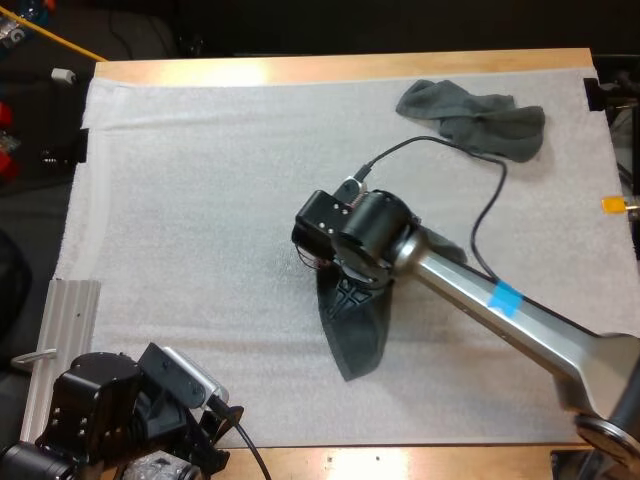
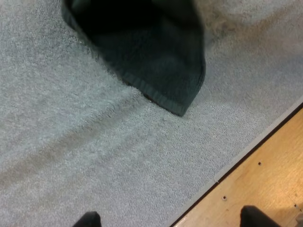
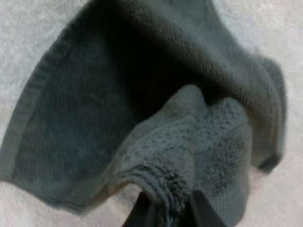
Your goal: Pick towel from pile, fold and stack
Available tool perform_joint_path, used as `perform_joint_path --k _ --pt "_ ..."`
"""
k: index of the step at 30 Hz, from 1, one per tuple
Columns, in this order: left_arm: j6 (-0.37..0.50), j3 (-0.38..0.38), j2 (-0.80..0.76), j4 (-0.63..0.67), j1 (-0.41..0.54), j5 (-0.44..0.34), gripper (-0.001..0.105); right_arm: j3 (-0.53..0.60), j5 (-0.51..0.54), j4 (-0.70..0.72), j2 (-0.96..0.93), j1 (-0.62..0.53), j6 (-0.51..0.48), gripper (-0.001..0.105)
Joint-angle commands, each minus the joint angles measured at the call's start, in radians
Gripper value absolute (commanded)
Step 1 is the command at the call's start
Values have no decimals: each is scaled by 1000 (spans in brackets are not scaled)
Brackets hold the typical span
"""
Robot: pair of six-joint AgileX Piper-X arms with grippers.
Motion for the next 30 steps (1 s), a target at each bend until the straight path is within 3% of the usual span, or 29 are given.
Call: perform_joint_path --k 1,13,27,30 --pt "-8 -3 1 8 -5 1 58 -8 13 64 -22 -3 -13 0" --pt "-8 -3 1 8 -5 1 58 -8 18 65 -116 -3 -33 0" --pt "-8 -3 1 2 -5 1 58 -8 -145 62 -158 -3 -135 0" --pt "-8 -3 1 2 -5 1 58 -8 -249 62 -158 -3 -207 0"
